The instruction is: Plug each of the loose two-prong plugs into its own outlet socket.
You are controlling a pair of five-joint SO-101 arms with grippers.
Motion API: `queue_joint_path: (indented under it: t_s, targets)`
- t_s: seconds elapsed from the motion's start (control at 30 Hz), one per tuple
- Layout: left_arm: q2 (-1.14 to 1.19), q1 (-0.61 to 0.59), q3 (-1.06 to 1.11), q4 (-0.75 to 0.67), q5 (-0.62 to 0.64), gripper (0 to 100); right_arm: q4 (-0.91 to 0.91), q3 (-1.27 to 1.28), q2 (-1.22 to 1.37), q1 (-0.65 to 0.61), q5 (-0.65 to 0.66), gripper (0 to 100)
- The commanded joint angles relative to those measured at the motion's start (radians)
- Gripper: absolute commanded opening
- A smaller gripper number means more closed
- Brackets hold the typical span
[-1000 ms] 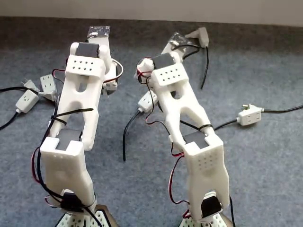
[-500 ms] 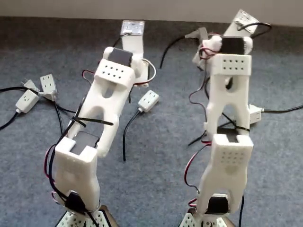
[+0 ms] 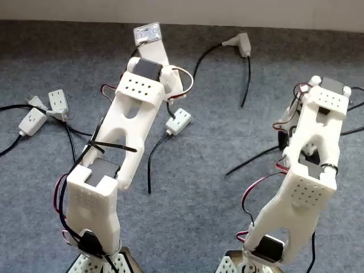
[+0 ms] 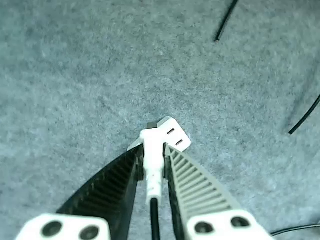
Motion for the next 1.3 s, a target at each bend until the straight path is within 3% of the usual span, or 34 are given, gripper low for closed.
queue_joint_path:
  t_s: [0.0,0.33,0.6,1.27]
  targets:
    - [-0.064,0.048,-0.013,0.011,0.127,1,-0.047,0.216,-0.007,0.03,-0.121,33.6]
    - [-0.058,0.16,-0.013,0.011,0.299,1,-0.251,0.427,-0.008,0.045,-0.273,33.6]
    - [-0.013,0.163,0.015,0.018,0.628,1,-0.255,0.427,-0.008,0.016,-0.282,33.6]
    - [0.073,0.062,0.015,-0.095,0.575,1,-0.259,0.429,-0.007,0.005,-0.284,33.6]
